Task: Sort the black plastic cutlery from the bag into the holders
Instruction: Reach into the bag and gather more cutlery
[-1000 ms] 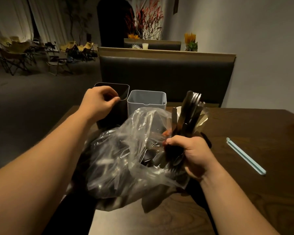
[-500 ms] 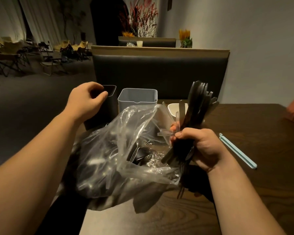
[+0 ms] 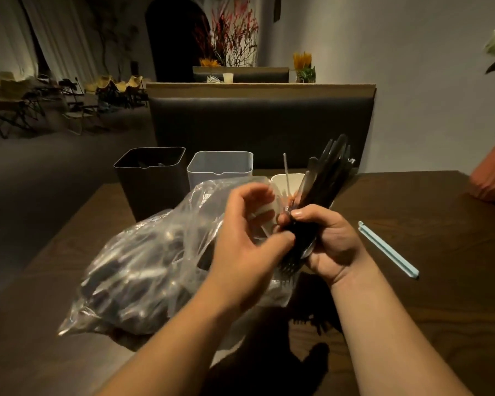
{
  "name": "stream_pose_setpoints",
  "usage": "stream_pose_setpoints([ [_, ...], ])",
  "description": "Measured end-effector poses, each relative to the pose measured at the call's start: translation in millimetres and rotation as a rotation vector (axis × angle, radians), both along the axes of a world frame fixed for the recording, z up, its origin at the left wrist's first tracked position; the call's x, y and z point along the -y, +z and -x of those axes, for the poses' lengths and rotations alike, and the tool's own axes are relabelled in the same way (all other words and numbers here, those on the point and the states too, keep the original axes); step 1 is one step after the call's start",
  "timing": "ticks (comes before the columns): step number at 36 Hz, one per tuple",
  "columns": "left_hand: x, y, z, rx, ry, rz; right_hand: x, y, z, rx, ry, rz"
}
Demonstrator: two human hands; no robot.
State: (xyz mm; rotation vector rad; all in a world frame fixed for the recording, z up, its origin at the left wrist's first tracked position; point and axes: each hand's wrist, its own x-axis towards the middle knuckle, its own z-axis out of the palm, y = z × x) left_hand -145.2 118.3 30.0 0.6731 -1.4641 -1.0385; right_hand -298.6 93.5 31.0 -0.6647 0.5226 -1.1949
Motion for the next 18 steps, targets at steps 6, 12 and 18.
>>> stream_pose_setpoints([
  [6, 8.9, -27.6, 6.4, 0.216, 0.018, -0.085, -2.0, 0.2, -19.1, -0.225, -0.199, -0.008],
  [12, 10.9, -34.2, 2.9, 0.289, 0.02, -0.158, -3.8, -8.4, -45.7, -0.4, -0.471, -0.037],
  [18, 11.8, -39.2, 2.7, 0.094, 0.008, -0.225, -1.9, -19.4, -62.2, -0.508, -0.675, 0.04],
])
